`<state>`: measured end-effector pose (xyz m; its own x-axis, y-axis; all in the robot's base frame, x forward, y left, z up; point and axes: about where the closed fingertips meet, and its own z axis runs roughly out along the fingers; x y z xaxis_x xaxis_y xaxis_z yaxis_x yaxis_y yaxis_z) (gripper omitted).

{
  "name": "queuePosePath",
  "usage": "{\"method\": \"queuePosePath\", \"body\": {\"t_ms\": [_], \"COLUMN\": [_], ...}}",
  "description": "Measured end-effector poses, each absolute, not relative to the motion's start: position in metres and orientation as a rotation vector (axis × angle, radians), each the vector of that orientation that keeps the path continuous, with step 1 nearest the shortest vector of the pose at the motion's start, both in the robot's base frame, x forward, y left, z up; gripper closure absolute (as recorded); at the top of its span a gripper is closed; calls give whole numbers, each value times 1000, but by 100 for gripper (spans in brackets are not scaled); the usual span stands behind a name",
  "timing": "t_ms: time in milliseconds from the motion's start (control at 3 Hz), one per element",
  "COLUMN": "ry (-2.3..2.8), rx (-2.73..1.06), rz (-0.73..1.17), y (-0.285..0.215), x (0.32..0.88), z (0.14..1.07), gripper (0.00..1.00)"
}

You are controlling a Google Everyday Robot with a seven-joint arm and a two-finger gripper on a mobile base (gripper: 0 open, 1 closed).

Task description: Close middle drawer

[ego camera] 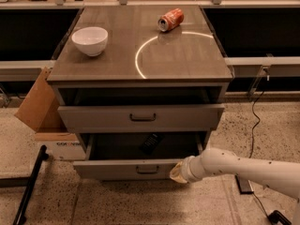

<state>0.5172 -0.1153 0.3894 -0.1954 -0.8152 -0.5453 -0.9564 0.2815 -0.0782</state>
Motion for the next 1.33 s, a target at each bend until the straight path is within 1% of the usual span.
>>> {"method": "queuePosePath", "body": {"t_ms": [333, 667, 1333], "ry": [2075, 2075, 2077], "rx": [-1563, -1563, -1515], "rz": [387, 387, 370], "y": [-122, -122, -142], "x": [555, 555, 588], "z": [390, 390, 388], "gripper": [100, 100, 100]}}
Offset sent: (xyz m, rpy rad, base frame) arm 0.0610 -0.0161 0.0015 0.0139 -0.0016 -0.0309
